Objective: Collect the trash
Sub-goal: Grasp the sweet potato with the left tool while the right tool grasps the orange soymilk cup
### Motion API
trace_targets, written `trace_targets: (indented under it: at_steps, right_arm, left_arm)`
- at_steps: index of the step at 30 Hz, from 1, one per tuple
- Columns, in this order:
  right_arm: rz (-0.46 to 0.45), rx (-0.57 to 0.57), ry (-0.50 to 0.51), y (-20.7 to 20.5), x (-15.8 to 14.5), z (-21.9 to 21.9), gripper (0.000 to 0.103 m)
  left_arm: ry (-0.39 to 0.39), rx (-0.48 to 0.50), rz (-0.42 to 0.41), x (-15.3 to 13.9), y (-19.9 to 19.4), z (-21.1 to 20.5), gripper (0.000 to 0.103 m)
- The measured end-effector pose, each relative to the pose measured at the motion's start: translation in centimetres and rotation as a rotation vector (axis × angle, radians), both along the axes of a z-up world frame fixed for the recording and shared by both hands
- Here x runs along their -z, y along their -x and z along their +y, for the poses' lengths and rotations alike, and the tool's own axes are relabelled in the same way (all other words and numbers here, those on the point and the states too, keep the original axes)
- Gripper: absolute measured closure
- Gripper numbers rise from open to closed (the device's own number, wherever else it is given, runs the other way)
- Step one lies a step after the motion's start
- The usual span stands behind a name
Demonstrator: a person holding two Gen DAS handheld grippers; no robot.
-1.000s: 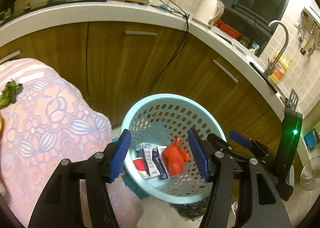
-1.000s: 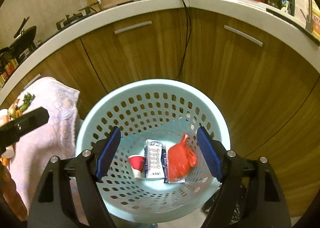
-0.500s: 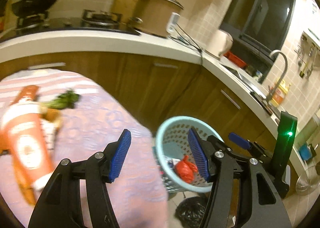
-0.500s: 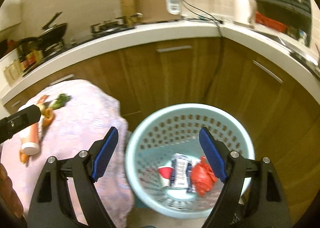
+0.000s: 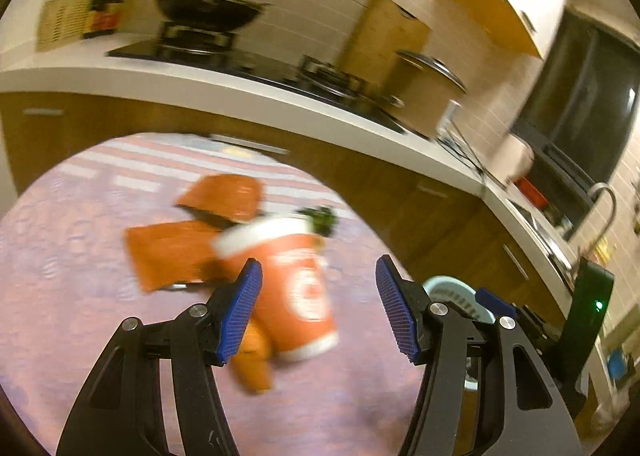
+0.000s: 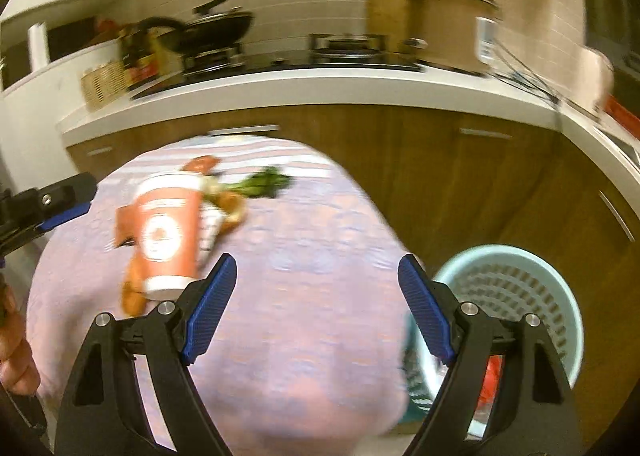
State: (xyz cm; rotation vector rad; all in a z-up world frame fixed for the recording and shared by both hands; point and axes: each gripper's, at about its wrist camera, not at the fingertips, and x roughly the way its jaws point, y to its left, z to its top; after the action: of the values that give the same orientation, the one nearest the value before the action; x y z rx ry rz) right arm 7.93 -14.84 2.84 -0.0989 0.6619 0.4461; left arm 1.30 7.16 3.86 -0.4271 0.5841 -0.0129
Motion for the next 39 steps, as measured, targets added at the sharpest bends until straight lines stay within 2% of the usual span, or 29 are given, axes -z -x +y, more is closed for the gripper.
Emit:
trace_targets:
  at_steps: [7, 21, 26, 27, 34, 37, 39]
  right_arm:
    - [0.003, -0.106, 0.029, 0.9, 0.3, 6.9, 0.024]
    - [0.095, -0.16, 0.092, -1.6, 3.3, 14.1, 0.024]
    - [0.133, -0.152, 0.105, -2.4, 4.6, 14.9, 0.025]
    - [0.134, -0.154, 0.098, -2.3, 4.6, 14.7, 0.033]
    - [0.094, -0.14, 0.016, -1.5, 2.3, 12.3, 0.037]
    - [0.07, -0.12, -0.012, -1.1, 1.1, 10.5, 0.037]
    - [0.064, -0.103, -0.025, -1.1, 0.6, 9.1, 0.037]
  left_arm:
    - [0.01, -0.096, 0.035, 1.4, 2.1, 5.1, 0.045]
    - [0.048, -0.085, 0.106, 5.2, 1.6, 7.7, 0.045]
    - [0.058, -0.084, 0.121, 5.8, 1.4, 8.1, 0.045]
    - [0.059, -0.083, 0.123, 5.8, 1.4, 8.1, 0.045]
    - [0.05, -0.033, 0.162, 6.5, 0.4, 6.8, 0.045]
    - [0.038, 0.008, 0.188, 6.9, -0.4, 5.2, 0.034]
    - [0.038, 0.044, 0.202, 7.2, -1.0, 4.0, 0.034]
